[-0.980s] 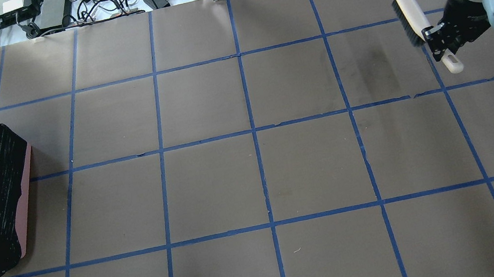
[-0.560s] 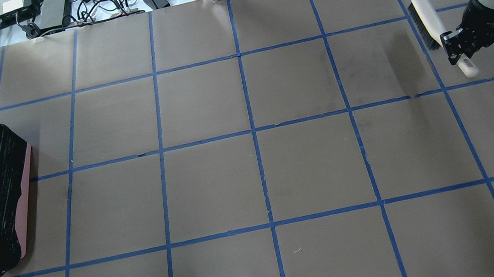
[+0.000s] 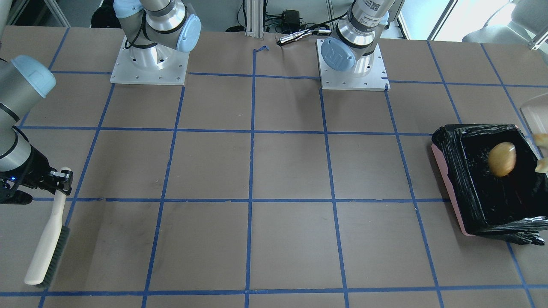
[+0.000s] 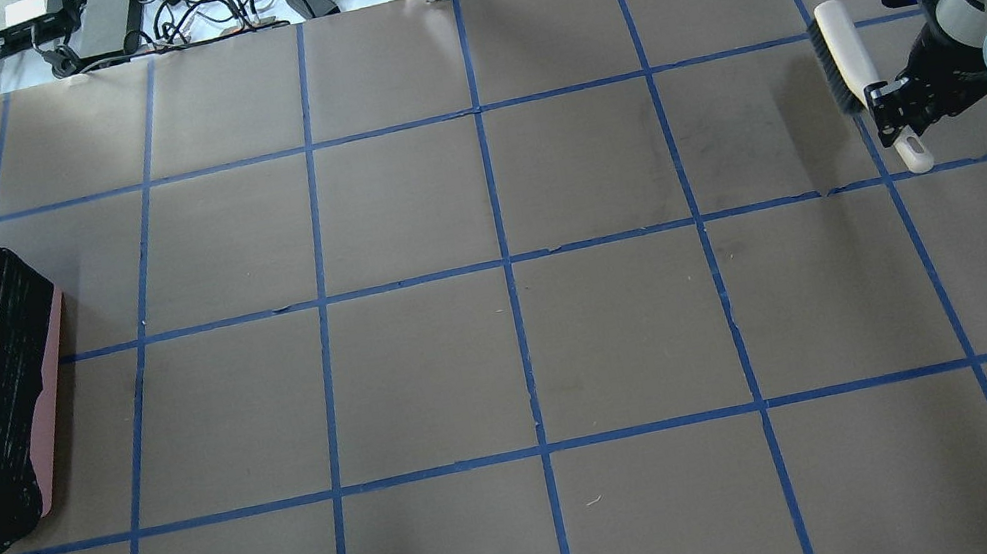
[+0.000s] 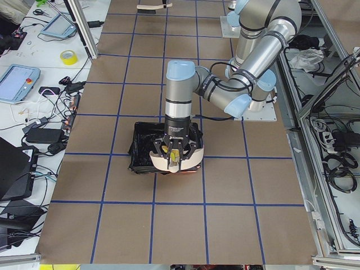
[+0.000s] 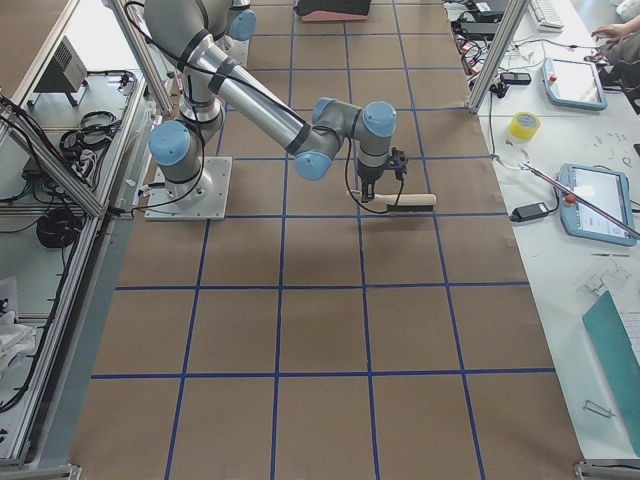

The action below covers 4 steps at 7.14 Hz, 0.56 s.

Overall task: Sweep and dump trash into bin
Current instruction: 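Tip the dustpan with the left gripper to dump the items into the bin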

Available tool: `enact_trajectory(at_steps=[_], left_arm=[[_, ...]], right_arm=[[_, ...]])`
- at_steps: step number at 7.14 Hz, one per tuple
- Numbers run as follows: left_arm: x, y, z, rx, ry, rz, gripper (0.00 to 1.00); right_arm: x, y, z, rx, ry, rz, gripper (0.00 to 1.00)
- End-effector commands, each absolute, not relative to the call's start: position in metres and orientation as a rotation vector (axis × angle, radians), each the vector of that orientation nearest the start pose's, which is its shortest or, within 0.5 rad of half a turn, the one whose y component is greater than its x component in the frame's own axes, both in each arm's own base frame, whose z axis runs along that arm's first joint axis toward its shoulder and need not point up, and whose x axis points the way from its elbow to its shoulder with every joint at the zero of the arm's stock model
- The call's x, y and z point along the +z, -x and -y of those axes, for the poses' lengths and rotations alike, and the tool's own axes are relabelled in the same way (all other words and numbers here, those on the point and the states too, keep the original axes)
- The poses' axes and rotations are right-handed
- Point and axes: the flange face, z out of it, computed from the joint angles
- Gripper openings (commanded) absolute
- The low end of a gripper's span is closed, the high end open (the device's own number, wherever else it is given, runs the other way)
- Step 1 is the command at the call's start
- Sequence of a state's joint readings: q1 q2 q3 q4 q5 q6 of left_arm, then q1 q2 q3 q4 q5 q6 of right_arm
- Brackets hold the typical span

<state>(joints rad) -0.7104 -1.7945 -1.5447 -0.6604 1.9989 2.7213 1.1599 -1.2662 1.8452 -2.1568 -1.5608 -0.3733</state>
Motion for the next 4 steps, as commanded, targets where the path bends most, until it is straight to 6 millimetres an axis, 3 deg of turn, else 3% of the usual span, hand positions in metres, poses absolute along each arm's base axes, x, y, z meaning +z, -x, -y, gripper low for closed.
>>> enact_trajectory(at_steps=[1, 3, 4], left_arm=[[0.507, -0.355, 0.512, 0.813, -1.819, -1.378, 0.00], [0.528, -0.300, 0.536, 0.771, -1.833, -1.266, 0.00], [0.537, -0.250, 0.555, 0.714, -1.848, -1.184, 0.00]], right_arm=[[0.249, 0.097, 0.560, 0.002, -0.053, -3.129, 0.00], [0.248, 0.098, 0.559, 0.024, -0.046, -3.130, 0.00], [0.248, 0.098, 0.559, 0.024, -0.046, -3.130, 0.00]])
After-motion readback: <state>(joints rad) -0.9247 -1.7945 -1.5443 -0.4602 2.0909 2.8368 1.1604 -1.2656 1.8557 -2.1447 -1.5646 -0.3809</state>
